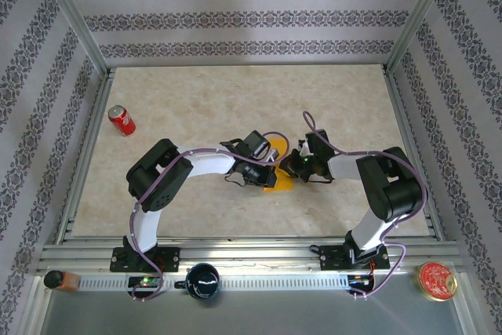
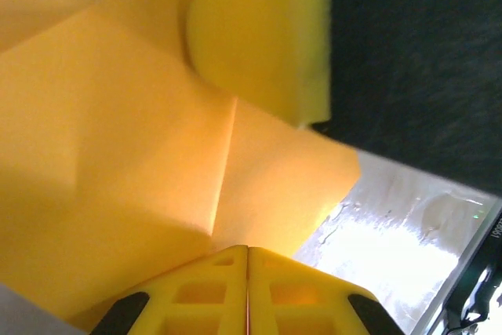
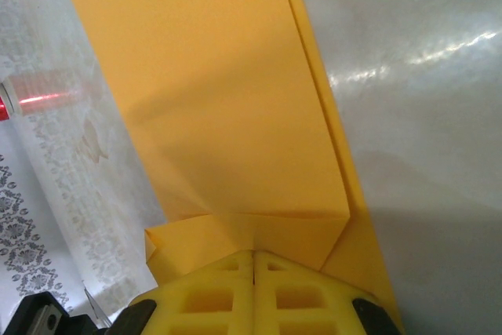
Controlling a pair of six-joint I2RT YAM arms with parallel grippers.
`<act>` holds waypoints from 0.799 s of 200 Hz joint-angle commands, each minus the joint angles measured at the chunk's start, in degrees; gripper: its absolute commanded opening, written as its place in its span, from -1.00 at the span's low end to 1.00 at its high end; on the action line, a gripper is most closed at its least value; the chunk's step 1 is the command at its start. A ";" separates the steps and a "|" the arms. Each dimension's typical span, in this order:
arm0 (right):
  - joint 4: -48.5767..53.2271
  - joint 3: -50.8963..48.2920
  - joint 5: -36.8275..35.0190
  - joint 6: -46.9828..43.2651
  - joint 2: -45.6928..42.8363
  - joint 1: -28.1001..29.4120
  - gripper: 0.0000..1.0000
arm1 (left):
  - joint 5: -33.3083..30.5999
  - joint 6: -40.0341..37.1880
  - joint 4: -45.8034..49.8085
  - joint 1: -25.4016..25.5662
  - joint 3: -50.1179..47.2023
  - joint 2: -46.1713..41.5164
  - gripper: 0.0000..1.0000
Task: Fold a paper plane with a square sheet of paper (pick it up from the middle)
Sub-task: Fold the triangle a second time at the center of the table.
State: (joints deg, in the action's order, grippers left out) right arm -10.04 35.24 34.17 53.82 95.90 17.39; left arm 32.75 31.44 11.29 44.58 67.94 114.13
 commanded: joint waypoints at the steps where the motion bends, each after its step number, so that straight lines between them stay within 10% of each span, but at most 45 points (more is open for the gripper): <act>1: 5.12 -1.77 -4.09 -0.15 1.66 -0.75 -0.98 | -0.82 -1.43 1.50 0.42 -1.51 -0.13 -0.84; 160: 5.96 -1.76 -4.30 -0.96 2.38 -1.12 -1.00 | -3.13 0.62 0.13 0.42 -14.10 -10.82 -0.82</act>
State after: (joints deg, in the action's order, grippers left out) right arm -10.09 35.24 34.41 53.76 96.07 17.34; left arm 31.68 31.55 7.97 44.58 56.82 106.34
